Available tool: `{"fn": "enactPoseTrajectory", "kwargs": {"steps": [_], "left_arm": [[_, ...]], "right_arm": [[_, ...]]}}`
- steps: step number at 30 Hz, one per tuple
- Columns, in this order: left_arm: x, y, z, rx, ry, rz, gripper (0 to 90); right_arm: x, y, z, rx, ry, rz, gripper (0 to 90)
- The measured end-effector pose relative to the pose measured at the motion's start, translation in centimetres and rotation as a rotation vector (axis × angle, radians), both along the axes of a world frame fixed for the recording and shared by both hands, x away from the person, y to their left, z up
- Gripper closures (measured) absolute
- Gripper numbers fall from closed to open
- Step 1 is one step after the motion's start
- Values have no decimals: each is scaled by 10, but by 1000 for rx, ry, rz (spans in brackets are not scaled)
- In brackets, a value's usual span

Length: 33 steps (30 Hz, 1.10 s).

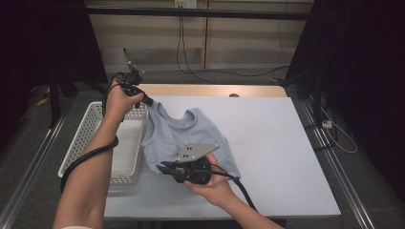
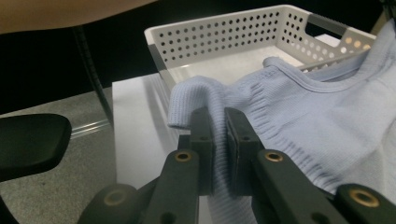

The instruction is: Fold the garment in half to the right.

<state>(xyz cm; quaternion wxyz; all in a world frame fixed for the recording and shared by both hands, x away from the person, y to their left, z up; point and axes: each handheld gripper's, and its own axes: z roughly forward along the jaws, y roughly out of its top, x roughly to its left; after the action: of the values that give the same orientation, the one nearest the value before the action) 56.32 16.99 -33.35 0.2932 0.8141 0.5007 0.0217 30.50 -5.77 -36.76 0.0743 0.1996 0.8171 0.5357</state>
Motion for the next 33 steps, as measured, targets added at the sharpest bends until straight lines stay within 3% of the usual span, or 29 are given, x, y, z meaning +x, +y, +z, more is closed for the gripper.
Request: {"fn": "enactPoseTrajectory", "kwargs": {"steps": [15,33], "left_arm": [[-1,4,8,18,-10,-13,869],[-2,11,9,46,2,8,869]], "right_arm": [[0,6,0,2,0,15,838],[0,7,3,32,-3,19,838]]}}
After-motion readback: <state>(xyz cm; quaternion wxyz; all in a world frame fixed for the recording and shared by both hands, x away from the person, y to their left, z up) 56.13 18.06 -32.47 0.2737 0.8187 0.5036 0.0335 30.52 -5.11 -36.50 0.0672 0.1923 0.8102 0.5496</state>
